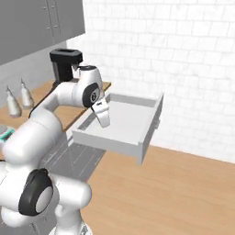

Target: Take a straw from the drawer in front and place it inside the glass cup on the dining counter.

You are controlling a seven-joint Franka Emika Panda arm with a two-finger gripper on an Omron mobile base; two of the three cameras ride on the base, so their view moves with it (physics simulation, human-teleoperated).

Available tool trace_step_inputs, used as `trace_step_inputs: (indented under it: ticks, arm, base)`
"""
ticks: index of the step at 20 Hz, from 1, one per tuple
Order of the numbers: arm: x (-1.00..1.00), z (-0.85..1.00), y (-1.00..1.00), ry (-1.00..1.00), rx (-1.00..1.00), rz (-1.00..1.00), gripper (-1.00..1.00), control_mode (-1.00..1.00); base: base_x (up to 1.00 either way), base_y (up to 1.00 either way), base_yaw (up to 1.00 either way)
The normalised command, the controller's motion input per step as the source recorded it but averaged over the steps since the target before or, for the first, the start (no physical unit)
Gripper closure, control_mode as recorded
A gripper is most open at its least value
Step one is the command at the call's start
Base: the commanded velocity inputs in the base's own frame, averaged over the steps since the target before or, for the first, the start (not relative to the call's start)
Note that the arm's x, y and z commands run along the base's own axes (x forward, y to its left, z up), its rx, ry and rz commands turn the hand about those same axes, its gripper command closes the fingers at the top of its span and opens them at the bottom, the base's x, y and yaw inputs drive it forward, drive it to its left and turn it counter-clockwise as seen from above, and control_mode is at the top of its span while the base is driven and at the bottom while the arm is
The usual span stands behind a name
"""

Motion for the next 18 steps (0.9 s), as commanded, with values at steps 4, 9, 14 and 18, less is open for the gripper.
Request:
trace_step_inputs:
  ticks: [4, 9, 14, 18]
  arm:
    - [0.0, 0.0, 0.0, 0.0, 0.0, 0.0, 1.0, 1.0]
    - [0.0, 0.0, 0.0, 0.0, 0.0, 0.0, 1.0, 1.0]
    - [0.0, 0.0, 0.0, 0.0, 0.0, 0.0, 1.0, 1.0]
    - [0.0, 0.0, 0.0, 0.0, 0.0, 0.0, 1.0, 1.0]
  base:
    - [-0.12, -0.87, -0.61]
    - [0.02, -0.74, -0.73]
    - [0.27, -0.26, -0.72]
    - [0.84, 0.1, -0.58]
